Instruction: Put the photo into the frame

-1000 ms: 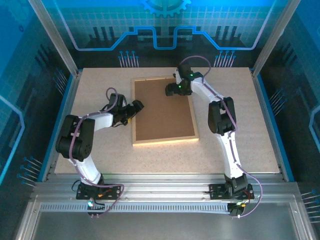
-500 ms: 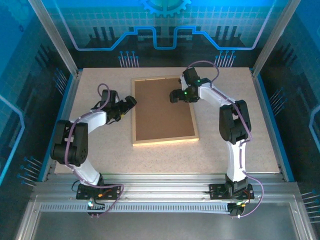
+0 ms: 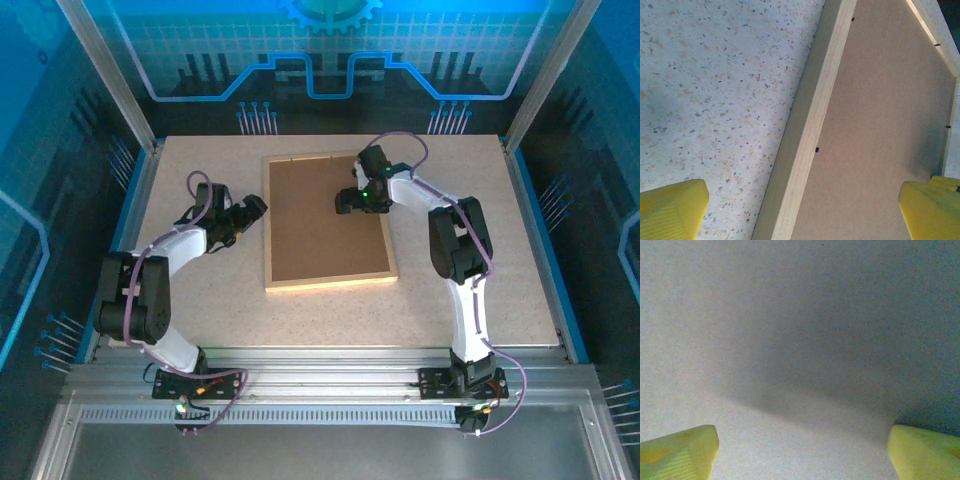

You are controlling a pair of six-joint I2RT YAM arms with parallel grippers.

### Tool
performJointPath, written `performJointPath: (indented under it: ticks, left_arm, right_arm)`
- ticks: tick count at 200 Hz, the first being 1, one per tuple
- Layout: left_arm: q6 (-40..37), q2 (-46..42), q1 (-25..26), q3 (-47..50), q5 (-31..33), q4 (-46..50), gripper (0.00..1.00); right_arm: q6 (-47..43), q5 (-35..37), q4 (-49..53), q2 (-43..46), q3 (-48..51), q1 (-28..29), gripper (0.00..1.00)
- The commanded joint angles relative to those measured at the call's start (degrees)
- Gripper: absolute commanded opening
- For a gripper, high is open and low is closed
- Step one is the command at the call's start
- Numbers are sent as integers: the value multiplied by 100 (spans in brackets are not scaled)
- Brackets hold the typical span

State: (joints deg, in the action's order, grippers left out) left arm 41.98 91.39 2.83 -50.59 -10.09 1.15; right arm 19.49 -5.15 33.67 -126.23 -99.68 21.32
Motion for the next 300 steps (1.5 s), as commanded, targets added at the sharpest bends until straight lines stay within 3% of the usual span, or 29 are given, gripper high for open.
performJointPath:
  ticks: [1, 39, 76, 124, 171, 242, 300]
  left_arm:
    - [-68, -254, -46, 84, 32, 132, 99]
    - [-24, -481, 122, 176, -173, 199, 99]
    - [149, -809, 732, 315, -163, 311, 99]
    - [512, -992, 1560, 530, -58, 205, 99]
    - [771, -536, 2114, 464, -88, -107, 99]
    - [895, 108, 2230, 477, -40, -280, 99]
    - [663, 148, 2171, 476, 328, 268, 99]
  right_arm:
    - [92, -209, 24, -239, -102, 83, 90]
    - [73, -377, 26, 20, -134, 81, 90]
    - [-22, -194, 135, 795, 149, 66, 91]
    - [-255, 458, 542, 1858, 1260, -124, 93]
    - [-288, 804, 790, 2450, 2412, -172, 94]
    - [-52, 579, 480, 2451, 3101, -139, 94]
    - [-1, 457, 394, 2433, 3080, -49, 94]
